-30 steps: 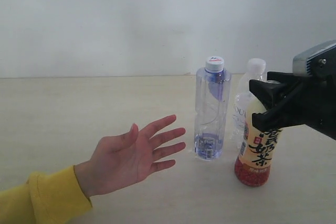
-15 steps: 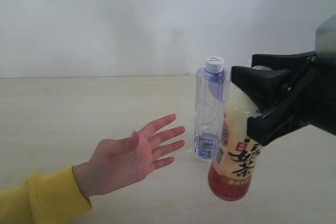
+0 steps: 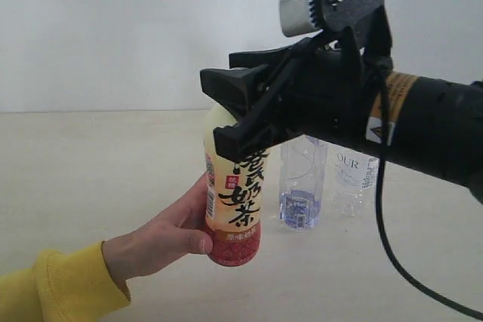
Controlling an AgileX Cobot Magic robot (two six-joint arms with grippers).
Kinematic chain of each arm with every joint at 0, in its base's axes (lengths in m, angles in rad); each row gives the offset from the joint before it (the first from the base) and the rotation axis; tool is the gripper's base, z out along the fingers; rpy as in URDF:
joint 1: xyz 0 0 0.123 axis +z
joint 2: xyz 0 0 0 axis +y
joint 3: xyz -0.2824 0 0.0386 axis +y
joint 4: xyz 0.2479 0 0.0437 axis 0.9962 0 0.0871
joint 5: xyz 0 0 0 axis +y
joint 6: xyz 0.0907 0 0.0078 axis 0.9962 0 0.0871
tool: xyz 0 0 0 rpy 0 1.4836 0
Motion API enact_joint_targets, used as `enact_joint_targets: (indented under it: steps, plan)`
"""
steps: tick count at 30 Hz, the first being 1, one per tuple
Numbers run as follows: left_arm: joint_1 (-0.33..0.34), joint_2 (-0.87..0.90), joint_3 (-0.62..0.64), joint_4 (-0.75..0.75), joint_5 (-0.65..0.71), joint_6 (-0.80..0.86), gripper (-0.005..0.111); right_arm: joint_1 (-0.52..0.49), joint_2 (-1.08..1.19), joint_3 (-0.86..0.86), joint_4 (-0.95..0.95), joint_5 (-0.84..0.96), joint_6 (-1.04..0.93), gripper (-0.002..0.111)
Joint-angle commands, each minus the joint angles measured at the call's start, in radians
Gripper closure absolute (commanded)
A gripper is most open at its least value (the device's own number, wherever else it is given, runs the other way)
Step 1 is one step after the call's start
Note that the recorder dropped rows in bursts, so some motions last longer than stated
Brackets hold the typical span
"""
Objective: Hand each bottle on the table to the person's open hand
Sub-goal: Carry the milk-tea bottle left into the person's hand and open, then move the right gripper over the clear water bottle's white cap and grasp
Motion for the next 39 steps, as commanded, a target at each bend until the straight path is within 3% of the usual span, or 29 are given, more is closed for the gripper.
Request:
enact_joint_targets:
  steps: [1,6,8,11,13,15,17,21,26,34,39]
  plan:
    - [0.003,-0.003,-0.002,0.004,-0.001,0.001,0.103,0.005,0.068,-0.067,-0.059,-0.048,0.061,0.109]
    - [0.003,-0.003,-0.002,0.004,-0.001,0.001,0.103,0.005,0.091,-0.087,-0.064,-0.058,0.049,0.108]
    - [0.003,-0.003,-0.002,0.004,-0.001,0.001,0.103,0.005,0.091,-0.087,-0.072,-0.074,0.045,0.103]
    - [0.003,-0.003,-0.002,0.004,-0.001,0.001,0.103,0.005,0.091,-0.087,-0.093,-0.075,0.045,0.077]
    - [0.003,-0.003,-0.002,0.004,-0.001,0.001,0.103,0.005,0.091,-0.087,-0.077,-0.063,0.053,0.046]
    - [0.003,-0.003,-0.002,0.004,-0.001,0.001,0.103,0.002,0.089,-0.087,-0.003,-0.055,0.053,0.027]
    - [0.003,-0.003,-0.002,0.004,-0.001,0.001,0.103,0.0,0.076,-0.087,0.066,-0.041,0.007,0.027]
    - [0.003,-0.003,-0.002,0.004,-0.001,0.001,0.103,-0.002,-0.001,-0.087,0.13,0.055,-0.154,0.042]
    - [0.003,-0.003,-0.002,0.004,-0.001,0.001,0.103,-0.026,-0.155,-0.087,0.308,0.273,-0.416,0.043]
    - [0.003,-0.003,-0.002,0.004,-0.001,0.001,0.103,-0.206,-0.283,-0.085,0.415,0.517,-0.397,0.043]
    - [0.003,-0.003,-0.002,0.004,-0.001,0.001,0.103,-0.21,-0.256,-0.085,0.412,0.562,-0.413,0.042]
